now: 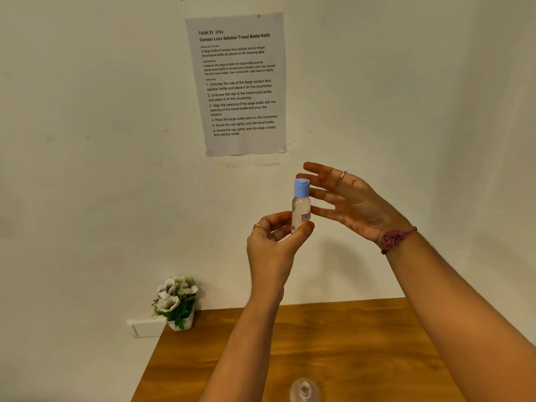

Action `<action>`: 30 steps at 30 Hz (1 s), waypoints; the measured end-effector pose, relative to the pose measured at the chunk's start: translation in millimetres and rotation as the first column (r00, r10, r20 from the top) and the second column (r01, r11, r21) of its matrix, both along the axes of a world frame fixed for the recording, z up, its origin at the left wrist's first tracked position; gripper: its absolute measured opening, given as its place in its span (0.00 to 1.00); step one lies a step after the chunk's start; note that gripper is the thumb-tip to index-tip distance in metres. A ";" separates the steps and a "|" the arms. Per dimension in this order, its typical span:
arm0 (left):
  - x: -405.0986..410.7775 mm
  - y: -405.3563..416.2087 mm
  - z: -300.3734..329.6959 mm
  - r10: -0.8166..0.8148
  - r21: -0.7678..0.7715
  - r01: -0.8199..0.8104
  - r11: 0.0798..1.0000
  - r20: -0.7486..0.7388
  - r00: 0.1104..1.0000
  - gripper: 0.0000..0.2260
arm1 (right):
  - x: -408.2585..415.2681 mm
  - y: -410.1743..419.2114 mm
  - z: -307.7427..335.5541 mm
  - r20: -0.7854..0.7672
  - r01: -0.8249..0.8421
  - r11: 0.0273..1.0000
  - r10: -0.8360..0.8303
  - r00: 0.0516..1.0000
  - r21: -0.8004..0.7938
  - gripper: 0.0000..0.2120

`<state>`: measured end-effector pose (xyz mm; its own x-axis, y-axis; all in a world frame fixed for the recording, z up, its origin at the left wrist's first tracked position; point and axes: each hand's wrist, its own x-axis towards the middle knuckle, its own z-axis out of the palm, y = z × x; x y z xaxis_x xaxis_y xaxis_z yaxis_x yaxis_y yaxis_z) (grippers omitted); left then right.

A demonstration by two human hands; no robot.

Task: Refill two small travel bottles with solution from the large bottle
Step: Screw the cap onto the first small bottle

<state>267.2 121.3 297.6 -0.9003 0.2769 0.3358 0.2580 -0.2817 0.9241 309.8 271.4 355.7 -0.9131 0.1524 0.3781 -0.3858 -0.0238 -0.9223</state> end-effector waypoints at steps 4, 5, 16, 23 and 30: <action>-1.8 -1.1 -2.8 -0.007 -0.004 0.007 1.000 0.002 1.000 0.16 | -1.6 0.2 -0.8 0.025 -0.031 0.998 0.030 0.999 0.047 0.23; -2.1 -0.9 -3.2 -0.005 -0.004 0.005 1.000 0.001 1.000 0.15 | -3.8 -1.4 -1.0 0.018 -0.004 0.998 0.003 1.000 0.061 0.22; -3.8 0.0 -3.8 -0.024 -0.005 0.024 1.000 0.009 1.000 0.16 | -5.1 6.0 -6.9 0.035 -0.086 0.996 0.086 0.996 0.010 0.20; -4.3 -2.4 -2.4 -0.057 -0.023 0.057 0.998 -0.004 0.998 0.15 | -6.7 4.0 -2.6 0.029 -0.117 0.986 0.114 0.993 0.118 0.15; -2.4 -3.8 -2.8 -0.067 -0.023 0.067 0.998 -0.013 0.998 0.14 | -7.6 -0.9 -1.4 0.009 0.066 0.988 -0.068 0.998 0.140 0.20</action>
